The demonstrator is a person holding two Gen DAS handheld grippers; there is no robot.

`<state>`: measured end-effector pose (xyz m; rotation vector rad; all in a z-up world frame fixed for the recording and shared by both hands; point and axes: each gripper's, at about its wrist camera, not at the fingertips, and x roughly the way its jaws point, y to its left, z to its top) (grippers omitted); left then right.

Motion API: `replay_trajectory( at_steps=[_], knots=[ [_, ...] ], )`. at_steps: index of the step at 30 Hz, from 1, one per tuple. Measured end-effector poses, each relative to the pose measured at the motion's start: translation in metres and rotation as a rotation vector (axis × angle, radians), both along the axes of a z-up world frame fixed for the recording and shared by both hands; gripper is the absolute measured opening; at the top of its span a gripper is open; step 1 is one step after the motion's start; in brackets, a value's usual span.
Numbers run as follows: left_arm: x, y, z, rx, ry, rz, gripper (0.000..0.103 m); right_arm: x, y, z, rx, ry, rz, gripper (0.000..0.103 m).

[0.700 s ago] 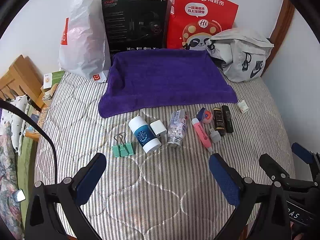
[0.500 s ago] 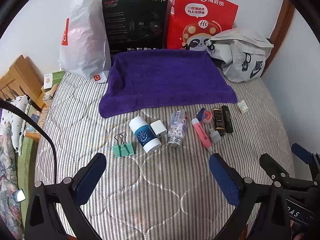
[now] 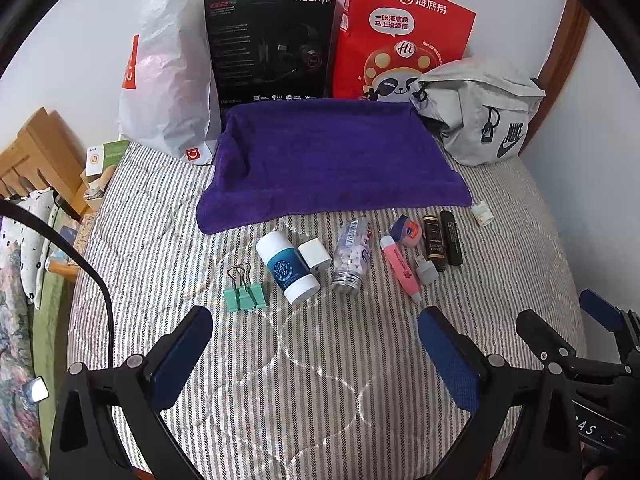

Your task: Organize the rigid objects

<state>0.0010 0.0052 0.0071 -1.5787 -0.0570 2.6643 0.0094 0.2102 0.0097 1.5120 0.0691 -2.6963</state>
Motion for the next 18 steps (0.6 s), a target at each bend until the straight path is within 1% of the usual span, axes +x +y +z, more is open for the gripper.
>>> replay_trajectory(
  at_steps=[18],
  knots=[
    [0.0021, -0.0026, 0.0001, 0.005, -0.002, 0.011, 0.103, 0.0009, -0.0008, 0.0016, 0.0, -0.003, 0.002, 0.103]
  ],
)
